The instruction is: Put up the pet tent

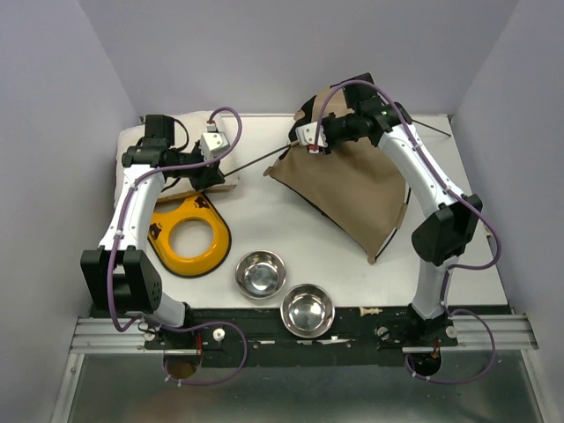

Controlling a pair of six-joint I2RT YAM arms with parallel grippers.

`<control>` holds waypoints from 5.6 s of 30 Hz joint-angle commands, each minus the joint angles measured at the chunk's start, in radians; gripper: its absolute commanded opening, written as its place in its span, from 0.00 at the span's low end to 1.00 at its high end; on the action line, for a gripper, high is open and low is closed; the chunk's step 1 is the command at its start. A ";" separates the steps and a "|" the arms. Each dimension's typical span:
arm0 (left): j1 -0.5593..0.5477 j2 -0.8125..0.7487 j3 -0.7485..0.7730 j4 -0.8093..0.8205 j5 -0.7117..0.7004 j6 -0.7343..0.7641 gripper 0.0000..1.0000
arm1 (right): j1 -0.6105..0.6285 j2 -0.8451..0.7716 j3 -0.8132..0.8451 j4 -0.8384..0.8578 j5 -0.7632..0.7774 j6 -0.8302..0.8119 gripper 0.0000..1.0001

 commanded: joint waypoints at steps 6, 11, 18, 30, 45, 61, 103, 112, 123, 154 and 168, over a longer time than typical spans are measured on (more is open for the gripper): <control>-0.040 0.000 0.006 0.028 0.010 0.020 0.05 | 0.009 -0.015 0.025 -0.021 -0.011 -0.013 0.23; -0.101 -0.023 -0.047 0.243 0.076 -0.138 0.00 | 0.021 -0.020 0.026 -0.032 -0.042 -0.001 0.23; -0.237 -0.027 -0.117 0.582 0.055 -0.302 0.00 | 0.033 -0.014 0.025 -0.035 -0.062 0.002 0.23; -0.311 0.060 -0.101 0.988 0.041 -0.545 0.00 | 0.059 -0.061 -0.003 -0.032 -0.093 0.030 0.39; -0.368 0.109 -0.078 1.124 0.084 -0.634 0.00 | 0.059 -0.113 -0.029 -0.019 -0.032 0.028 0.38; -0.411 0.131 -0.041 1.090 0.084 -0.591 0.00 | 0.059 -0.103 -0.041 -0.039 0.045 -0.038 0.26; -0.508 0.407 -0.161 2.219 -0.128 -0.913 0.75 | -0.027 -0.356 -0.113 0.019 0.157 0.001 0.01; -0.530 0.459 -0.123 2.222 -0.088 -0.832 0.55 | -0.030 -0.374 -0.132 0.024 0.146 0.008 0.00; -0.570 0.528 -0.057 2.194 -0.117 -0.806 0.47 | -0.036 -0.417 -0.185 0.025 0.150 -0.004 0.01; -0.509 0.430 -0.161 2.131 -0.022 -0.826 0.00 | -0.211 -0.380 -0.262 -0.081 0.262 -0.194 0.01; -0.518 0.425 -0.155 2.145 -0.009 -0.835 0.00 | -0.166 -0.342 -0.286 -0.036 0.266 -0.176 0.01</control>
